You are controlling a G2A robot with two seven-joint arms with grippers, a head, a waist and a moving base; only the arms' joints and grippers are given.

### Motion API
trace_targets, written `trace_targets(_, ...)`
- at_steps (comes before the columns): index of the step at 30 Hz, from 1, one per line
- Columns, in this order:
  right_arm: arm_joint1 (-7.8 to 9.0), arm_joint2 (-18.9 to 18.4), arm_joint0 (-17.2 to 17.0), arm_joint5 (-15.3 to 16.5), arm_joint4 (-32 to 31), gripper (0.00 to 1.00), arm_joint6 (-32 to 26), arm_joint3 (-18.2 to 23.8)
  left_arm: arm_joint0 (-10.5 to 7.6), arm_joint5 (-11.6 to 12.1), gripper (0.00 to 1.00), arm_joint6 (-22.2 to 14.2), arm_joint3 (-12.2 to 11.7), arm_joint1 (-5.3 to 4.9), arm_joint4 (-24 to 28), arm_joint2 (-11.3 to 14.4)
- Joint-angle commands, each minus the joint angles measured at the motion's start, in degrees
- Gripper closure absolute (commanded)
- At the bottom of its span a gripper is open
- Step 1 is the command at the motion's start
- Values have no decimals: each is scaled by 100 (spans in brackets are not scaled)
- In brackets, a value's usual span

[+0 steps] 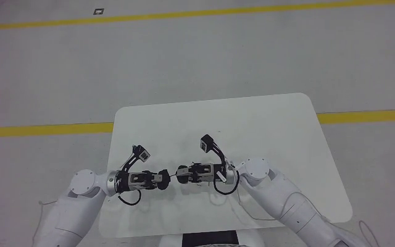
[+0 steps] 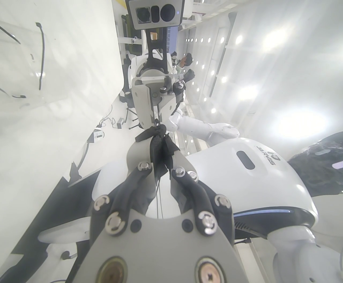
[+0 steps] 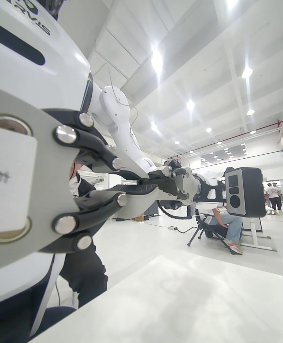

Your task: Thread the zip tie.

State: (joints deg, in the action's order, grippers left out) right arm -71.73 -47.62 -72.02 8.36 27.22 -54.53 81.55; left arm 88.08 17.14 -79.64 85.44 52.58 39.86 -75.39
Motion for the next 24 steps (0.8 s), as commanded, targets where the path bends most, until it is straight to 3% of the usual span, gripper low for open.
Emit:
trace_targets(1,-1,3,3,-2,1,92,2,5,0,0,100,0,0,0,0,0)
trace_targets(5,-2,5,7,-1,-2,100,3,8,0,0,100,0,0,0,0,0)
trace_targets(14,-2,11,14,-18,-33,100,7,-1,0,0,100,0,0,0,0,0)
trace_targets(15,-2,12,15,-19,-39,100,4,1,0,0,82,0,0,0,0,0)
trace_targets(17,0,13,15,-21,-52,100,1,5,0,0,29,0,0,0,0,0)
trace_targets(24,1,22,4,-17,-80,100,18,27,0,0,35,0,0,0,0,0)
